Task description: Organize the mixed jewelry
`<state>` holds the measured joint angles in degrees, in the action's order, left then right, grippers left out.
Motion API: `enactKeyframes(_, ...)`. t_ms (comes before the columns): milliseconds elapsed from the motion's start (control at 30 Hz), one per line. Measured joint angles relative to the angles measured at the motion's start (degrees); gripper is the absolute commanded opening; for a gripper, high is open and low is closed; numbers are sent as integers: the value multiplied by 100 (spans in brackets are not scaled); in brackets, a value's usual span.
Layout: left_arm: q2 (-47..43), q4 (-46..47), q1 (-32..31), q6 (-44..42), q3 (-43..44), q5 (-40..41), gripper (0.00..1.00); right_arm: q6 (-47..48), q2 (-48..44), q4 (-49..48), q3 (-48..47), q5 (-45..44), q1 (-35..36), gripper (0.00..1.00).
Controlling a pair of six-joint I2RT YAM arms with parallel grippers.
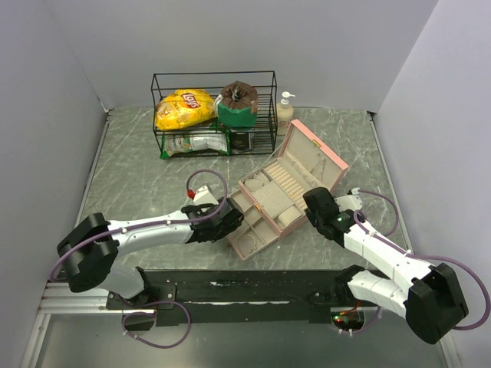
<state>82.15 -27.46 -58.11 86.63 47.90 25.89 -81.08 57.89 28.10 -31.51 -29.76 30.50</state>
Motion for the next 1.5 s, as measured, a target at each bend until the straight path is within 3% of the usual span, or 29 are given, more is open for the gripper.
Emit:
enactKeyframes(200,-254,33,0,-166,-109,120,84,28,17,0,-11,0,0,0)
enactKeyframes(367,-1366,179,0,-267,-1054,236,99,85,26,0,-22,2,0,0)
enactKeyframes(533,-2522,857,0,-498,-2297,229,96,146,35,0,-33,4,0,0)
enactKeyframes(700,-3029,1279,0,-581,-2977,190,100,197,66,7,-55,7,0,0)
enactKeyframes(1233,-2730,2450,0,-243,-3440,79,52,378,199,-118,-125,107,0,0)
enactKeyframes(1500,-2159,3045,2,-286,-3412,-2,43,378,197,-118,-125,109,0,0)
